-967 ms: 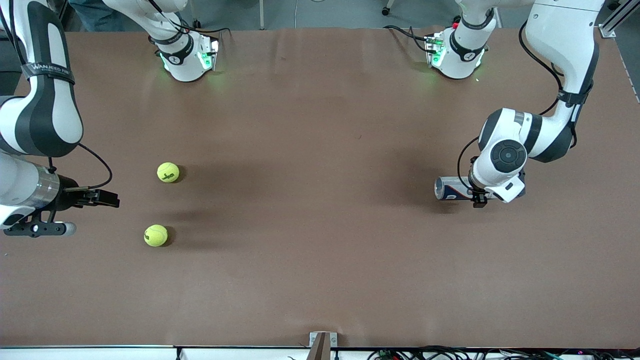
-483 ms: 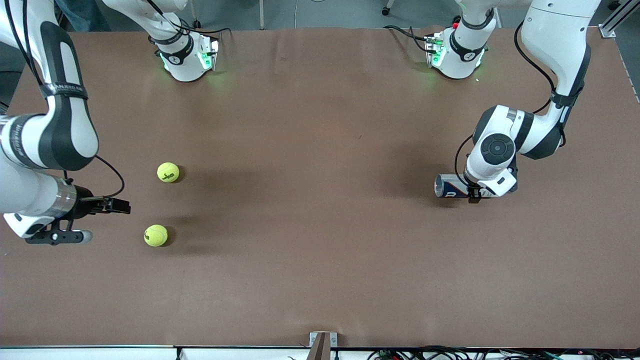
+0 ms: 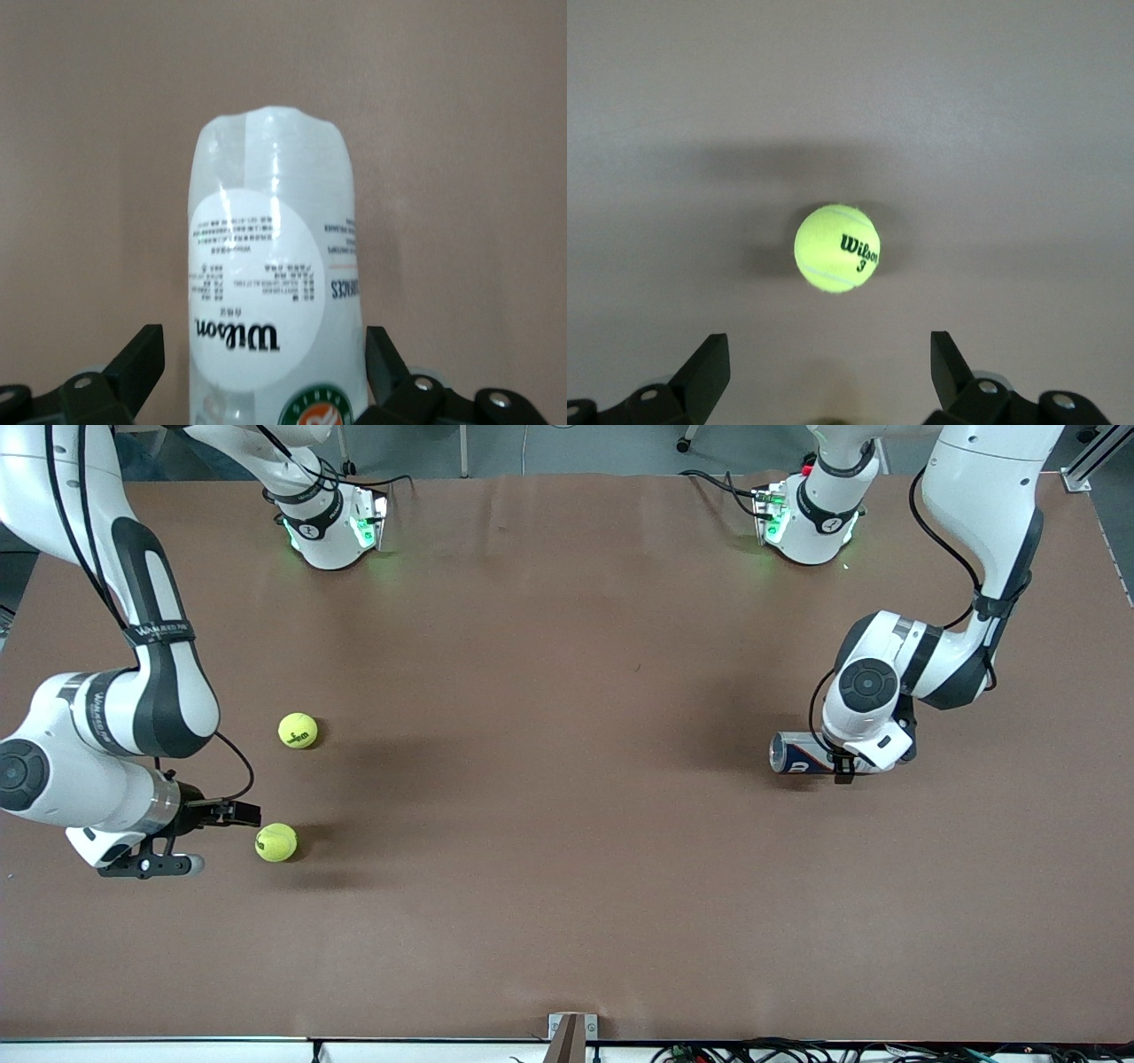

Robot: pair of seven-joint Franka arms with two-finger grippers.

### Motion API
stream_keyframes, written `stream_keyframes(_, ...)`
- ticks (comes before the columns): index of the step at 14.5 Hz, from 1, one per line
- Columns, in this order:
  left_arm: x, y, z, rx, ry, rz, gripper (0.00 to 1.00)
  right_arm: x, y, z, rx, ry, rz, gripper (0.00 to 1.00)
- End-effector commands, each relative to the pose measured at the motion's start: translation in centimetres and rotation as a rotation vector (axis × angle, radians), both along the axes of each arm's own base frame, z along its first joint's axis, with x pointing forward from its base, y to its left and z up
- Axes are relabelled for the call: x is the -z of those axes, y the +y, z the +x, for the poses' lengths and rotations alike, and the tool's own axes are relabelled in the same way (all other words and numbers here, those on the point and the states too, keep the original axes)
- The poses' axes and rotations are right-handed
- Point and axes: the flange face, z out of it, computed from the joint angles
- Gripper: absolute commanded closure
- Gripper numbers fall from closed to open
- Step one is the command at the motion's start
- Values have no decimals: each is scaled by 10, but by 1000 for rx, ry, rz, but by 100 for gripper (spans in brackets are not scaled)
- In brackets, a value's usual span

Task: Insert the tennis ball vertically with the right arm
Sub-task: 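Grasp the can with the left gripper while the right gripper grasps a ball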

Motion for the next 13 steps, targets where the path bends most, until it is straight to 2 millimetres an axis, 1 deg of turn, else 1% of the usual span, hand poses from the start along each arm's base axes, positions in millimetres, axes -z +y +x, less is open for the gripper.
stream_keyframes(1,12,-1,-3,-5,-20,23,0,23,0,6,-4,-7,-6,0)
stream_keyframes(3,18,-4,-5,0,-11,24,0,42,-2,7,3,12,1,0)
stream_keyframes(5,24,-5,-7,6,-18,44,0,51,0,9,3,16,1,0)
stream_keyframes(8,26,-6,-6,-1,-29,54,8,74,1,14,2,-10,1,0)
stream_keyframes(9,26,-5,-6,-1,-29,55,9,80,1,15,3,-26,1,0)
stream_keyframes(13,25,-6,-5,1,-32,53,17,93,1,14,4,-13,3,0)
